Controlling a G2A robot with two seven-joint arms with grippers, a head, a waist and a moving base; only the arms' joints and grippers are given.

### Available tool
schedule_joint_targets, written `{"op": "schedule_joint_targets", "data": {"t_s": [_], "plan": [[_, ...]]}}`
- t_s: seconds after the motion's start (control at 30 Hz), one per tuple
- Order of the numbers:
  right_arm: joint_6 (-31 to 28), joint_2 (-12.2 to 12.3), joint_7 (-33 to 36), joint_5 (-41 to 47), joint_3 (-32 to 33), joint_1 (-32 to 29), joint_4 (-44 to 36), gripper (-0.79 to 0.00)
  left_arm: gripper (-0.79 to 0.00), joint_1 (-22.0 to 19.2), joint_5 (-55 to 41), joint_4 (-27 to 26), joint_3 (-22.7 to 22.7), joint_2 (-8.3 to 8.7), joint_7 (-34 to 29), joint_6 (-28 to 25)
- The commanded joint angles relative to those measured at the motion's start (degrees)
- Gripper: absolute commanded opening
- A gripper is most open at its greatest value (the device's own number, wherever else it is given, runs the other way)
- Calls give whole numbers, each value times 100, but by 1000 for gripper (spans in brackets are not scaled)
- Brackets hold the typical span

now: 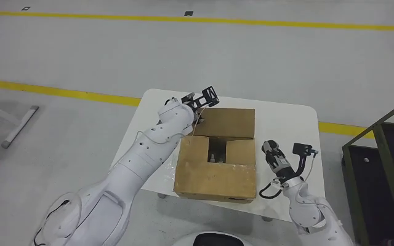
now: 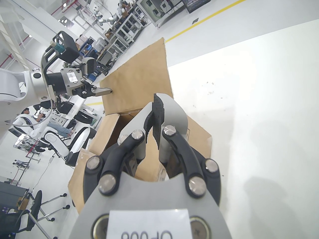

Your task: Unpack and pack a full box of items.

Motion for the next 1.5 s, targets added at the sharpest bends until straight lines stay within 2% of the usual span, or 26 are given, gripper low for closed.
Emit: {"op": "schedule_joint_targets", "data": {"t_s": [0.0,0.47,0.67,0.8,0.9,1.03,1.17,1.33,1.47], "plan": [[21,-3,4,-3,-15,6,-4,-785,0,-35,-62,156,31,-61,52,13],[42,-20,35,15,-65,77,49,-785,0,-238,-56,879,247,-399,263,-16],[23,-24,25,84,-41,93,38,-785,0,-291,-112,932,153,-429,323,-72],[30,-28,-30,143,-5,105,24,-785,0,-251,-192,678,0,-376,289,-214],[43,-34,-60,198,0,119,33,-785,0,-138,-273,301,-198,-287,207,-279],[43,-41,-78,230,-9,141,52,-785,0,138,-408,-522,-590,-103,-104,-455],[110,-52,-135,285,-7,163,75,-785,0,696,-858,-1791,-1204,132,-611,-862],[122,-53,-190,295,59,184,147,-785,0,1607,-1693,-3361,-1956,388,-1227,-1506],[50,-47,-230,343,162,232,252,-785,0,2103,-2789,-4026,-2291,493,-1644,-2030]]}}
